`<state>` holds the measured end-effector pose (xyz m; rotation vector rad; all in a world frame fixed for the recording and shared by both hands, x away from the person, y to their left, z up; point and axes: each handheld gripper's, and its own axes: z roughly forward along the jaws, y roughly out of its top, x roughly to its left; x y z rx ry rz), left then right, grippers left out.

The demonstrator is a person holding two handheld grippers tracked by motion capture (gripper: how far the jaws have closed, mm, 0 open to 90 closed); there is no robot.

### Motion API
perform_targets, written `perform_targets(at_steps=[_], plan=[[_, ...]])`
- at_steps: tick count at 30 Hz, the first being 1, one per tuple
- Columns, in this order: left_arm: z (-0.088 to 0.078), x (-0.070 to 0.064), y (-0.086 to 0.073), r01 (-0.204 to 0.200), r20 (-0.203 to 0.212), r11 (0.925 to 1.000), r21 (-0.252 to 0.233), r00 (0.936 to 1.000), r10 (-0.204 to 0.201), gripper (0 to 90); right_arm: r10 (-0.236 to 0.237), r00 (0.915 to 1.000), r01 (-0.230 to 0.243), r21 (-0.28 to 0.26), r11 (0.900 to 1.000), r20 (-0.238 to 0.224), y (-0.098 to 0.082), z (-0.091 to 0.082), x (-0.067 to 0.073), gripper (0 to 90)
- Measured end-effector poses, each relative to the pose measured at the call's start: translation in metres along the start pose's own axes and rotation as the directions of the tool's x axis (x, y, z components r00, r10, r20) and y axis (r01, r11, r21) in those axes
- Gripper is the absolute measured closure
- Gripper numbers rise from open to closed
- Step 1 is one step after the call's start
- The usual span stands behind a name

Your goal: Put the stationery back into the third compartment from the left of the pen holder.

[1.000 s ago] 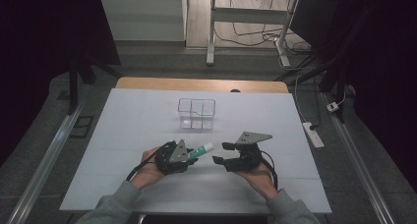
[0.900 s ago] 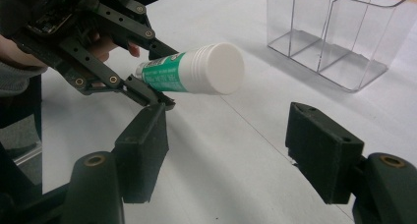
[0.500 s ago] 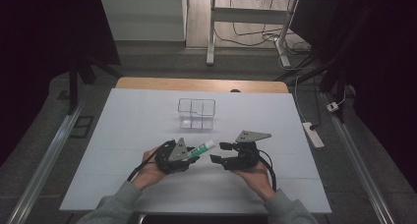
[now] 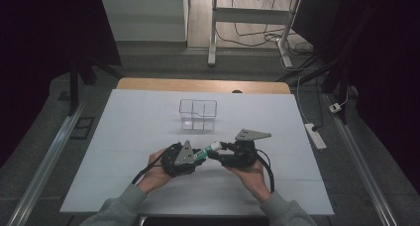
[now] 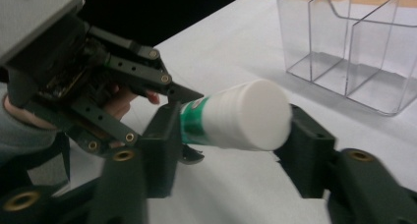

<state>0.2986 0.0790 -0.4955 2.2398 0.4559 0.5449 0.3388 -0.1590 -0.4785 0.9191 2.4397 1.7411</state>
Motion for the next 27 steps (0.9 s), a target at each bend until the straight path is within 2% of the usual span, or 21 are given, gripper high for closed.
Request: perform_targets(at_steps=[2,6,9,11,13,16,18,23,27], plan=[[0.002,0.0,0.0,-0.007,-0.002,0.9999,0.01,1.0,0.007,64.3,0.019,0.9996,-0.019,-0.012,1.0,-0.023,0.0,-0.001,-0.001,54.0],[0.004,-0.001,-0.001,-0.016,-0.002,0.9995,0.026,0.9999,0.016,64.2,0.007,0.9982,-0.009,-0.033,0.999,-0.059,0.001,-0.002,0.0,59.9],[0.006,0.0,-0.001,-0.003,0.001,0.9997,0.023,1.0,0.003,63.4,0.011,0.9943,-0.016,-0.054,0.998,-0.106,0.002,-0.003,0.001,64.4],[0.006,0.002,-0.002,0.019,0.002,0.9996,0.02,0.9998,-0.019,61.3,-0.013,0.9952,0.007,-0.055,0.998,-0.097,0.003,-0.003,0.004,65.0],[0.004,0.003,-0.002,0.036,-0.002,0.9993,0.012,0.9993,-0.036,56.9,-0.047,0.997,0.043,-0.053,0.998,-0.062,0.003,-0.004,0.006,65.1],[0.0,0.006,-0.004,0.065,-0.012,0.9978,0.012,0.9978,-0.065,44.8,-0.061,0.9972,0.059,-0.056,0.997,-0.044,0.004,-0.007,0.006,65.1],[-0.005,0.008,-0.008,0.088,-0.021,0.9961,0.005,0.9959,-0.088,40.3,-0.087,0.996,0.086,-0.049,0.995,-0.017,0.004,-0.009,0.006,65.1],[-0.02,0.014,-0.02,0.17,-0.018,0.9854,0.002,0.9852,-0.17,35.2,-0.108,0.994,0.109,-0.056,0.992,0.018,0.006,-0.014,0.004,65.1],[-0.034,0.018,-0.029,0.204,-0.027,0.979,0.001,0.9787,-0.204,33.2,-0.129,0.9906,0.131,-0.053,0.99,0.045,0.007,-0.018,0.004,65.1]])
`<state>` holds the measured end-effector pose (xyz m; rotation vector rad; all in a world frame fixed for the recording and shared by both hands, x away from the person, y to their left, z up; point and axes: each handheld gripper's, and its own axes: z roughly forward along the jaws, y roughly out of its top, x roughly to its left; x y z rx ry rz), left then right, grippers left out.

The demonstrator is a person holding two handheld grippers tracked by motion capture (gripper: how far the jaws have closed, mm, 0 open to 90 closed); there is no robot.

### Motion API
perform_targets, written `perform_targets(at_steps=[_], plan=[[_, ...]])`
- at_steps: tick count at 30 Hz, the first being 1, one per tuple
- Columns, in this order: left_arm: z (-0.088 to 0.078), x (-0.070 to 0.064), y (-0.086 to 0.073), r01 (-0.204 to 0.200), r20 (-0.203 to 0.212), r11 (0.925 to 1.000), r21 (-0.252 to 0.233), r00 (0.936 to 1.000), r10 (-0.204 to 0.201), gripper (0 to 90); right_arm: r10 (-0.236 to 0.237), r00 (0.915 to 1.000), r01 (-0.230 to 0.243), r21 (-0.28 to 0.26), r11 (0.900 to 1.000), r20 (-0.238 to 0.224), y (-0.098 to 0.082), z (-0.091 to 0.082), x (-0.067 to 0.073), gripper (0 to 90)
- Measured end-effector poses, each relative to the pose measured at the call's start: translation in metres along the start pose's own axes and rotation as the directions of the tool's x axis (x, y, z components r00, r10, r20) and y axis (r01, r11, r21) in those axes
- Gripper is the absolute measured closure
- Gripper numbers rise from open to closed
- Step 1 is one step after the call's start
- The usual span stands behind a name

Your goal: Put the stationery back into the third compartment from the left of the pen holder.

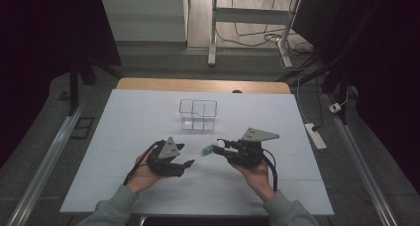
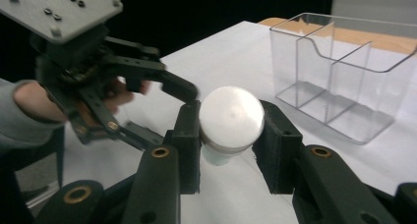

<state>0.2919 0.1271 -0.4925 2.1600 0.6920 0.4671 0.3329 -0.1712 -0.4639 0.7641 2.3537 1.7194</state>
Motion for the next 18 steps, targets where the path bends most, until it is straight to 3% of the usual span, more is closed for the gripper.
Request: perform_targets(at_steps=[8,18], plan=[[-0.022,0.014,-0.02,0.069,-0.03,0.9976,0.002,0.9972,-0.069,31.9,-0.031,0.9985,0.031,-0.008,0.999,0.045,0.004,-0.01,-0.003,65.1],[-0.04,0.026,-0.048,0.127,-0.055,0.9913,0.033,0.9906,-0.125,30.1,-0.052,0.9948,0.054,-0.015,0.998,0.087,0.01,-0.017,-0.009,65.1]])
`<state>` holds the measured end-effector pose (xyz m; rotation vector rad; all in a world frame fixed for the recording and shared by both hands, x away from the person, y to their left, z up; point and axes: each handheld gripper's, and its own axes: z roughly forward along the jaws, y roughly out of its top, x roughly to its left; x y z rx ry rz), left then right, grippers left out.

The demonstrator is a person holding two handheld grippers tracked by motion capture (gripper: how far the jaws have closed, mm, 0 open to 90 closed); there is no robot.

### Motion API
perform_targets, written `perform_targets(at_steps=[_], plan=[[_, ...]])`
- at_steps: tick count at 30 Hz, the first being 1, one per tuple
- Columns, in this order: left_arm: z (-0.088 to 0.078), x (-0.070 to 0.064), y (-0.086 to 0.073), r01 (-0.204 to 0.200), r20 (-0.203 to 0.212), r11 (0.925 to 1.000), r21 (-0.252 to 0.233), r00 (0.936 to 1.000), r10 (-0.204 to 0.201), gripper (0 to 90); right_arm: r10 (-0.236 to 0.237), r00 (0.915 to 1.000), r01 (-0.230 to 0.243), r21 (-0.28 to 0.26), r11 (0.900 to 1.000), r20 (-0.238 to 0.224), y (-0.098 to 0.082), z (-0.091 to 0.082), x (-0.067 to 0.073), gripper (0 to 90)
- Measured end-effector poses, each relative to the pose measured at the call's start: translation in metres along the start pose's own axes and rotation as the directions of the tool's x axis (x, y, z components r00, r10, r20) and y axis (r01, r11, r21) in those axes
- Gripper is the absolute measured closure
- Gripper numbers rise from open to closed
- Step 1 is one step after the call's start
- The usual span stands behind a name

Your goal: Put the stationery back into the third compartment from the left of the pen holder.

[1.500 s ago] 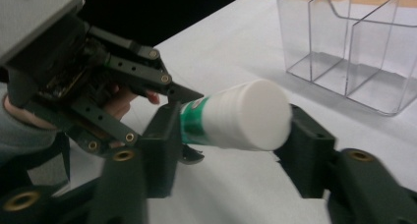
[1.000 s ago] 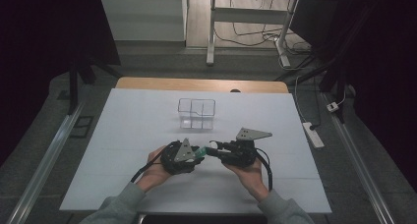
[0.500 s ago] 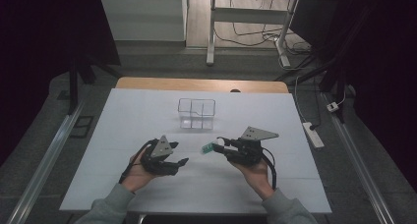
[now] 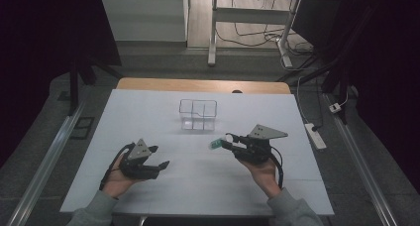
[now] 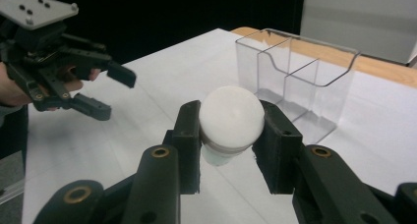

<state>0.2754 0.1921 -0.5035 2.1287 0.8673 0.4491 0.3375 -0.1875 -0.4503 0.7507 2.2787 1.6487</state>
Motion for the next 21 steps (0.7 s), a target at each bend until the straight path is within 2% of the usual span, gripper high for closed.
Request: perform_targets(at_steps=[13,21], plan=[[-0.006,0.007,-0.016,0.034,-0.014,0.9993,0.017,0.9993,-0.033,29.6,0.002,0.9996,-0.001,-0.024,1.0,0.027,0.007,-0.006,-0.007,65.1],[-0.007,0.011,-0.02,0.049,-0.024,0.9986,0.018,0.9985,-0.049,29.1,-0.005,0.9992,0.006,-0.038,0.999,0.04,0.019,-0.003,-0.012,65.1]])
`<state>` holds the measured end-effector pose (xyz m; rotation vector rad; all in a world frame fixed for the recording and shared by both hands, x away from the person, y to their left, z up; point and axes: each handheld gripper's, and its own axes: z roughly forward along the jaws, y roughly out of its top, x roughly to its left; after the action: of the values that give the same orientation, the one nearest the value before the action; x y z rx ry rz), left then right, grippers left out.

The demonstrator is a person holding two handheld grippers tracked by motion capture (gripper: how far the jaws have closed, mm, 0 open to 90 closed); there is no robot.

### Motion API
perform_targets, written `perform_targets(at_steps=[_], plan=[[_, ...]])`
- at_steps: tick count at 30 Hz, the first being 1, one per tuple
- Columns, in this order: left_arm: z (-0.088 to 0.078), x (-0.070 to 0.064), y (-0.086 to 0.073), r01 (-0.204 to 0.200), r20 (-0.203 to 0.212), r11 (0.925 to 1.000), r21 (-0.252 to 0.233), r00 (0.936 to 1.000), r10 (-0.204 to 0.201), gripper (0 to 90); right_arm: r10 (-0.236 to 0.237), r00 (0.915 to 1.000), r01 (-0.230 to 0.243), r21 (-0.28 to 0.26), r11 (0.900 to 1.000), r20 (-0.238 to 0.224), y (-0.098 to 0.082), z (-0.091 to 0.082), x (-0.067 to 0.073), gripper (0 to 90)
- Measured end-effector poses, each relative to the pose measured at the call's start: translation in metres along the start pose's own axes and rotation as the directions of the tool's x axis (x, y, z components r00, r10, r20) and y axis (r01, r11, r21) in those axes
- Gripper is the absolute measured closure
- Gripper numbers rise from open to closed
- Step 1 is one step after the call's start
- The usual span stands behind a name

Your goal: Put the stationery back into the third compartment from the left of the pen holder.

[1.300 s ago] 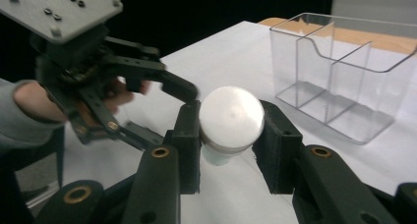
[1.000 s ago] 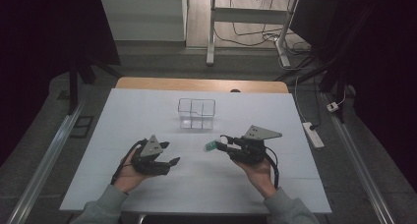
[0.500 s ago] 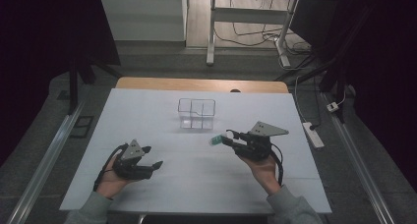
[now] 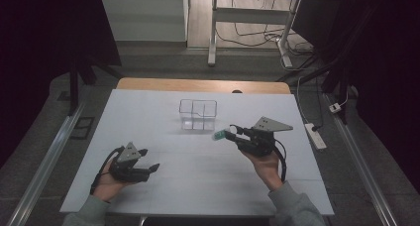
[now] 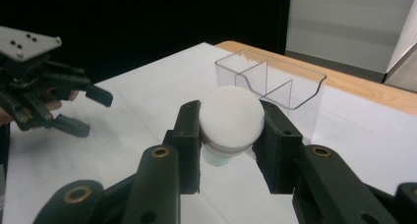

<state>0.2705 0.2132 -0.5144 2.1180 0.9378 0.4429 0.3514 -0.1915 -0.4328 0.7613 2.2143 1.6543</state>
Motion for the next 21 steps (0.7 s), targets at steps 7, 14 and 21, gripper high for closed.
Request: perform_targets(at_steps=[7,14,21], plan=[[0.001,0.001,-0.001,0.004,-0.003,1.0,0.004,1.0,-0.004,28.7,-0.004,0.9996,0.005,-0.016,1.0,0.029,0.017,0.005,-0.01,65.1],[0.002,0.0,0.0,-0.003,-0.004,0.9999,0.011,1.0,0.003,28.2,0.021,0.9977,-0.021,-0.011,1.0,0.065,0.029,0.017,-0.03,65.1],[0.003,0.0,-0.001,-0.008,0.001,0.9998,0.018,1.0,0.008,27.8,0.043,0.9953,-0.043,-0.005,0.999,0.086,0.04,0.036,-0.043,65.0]])
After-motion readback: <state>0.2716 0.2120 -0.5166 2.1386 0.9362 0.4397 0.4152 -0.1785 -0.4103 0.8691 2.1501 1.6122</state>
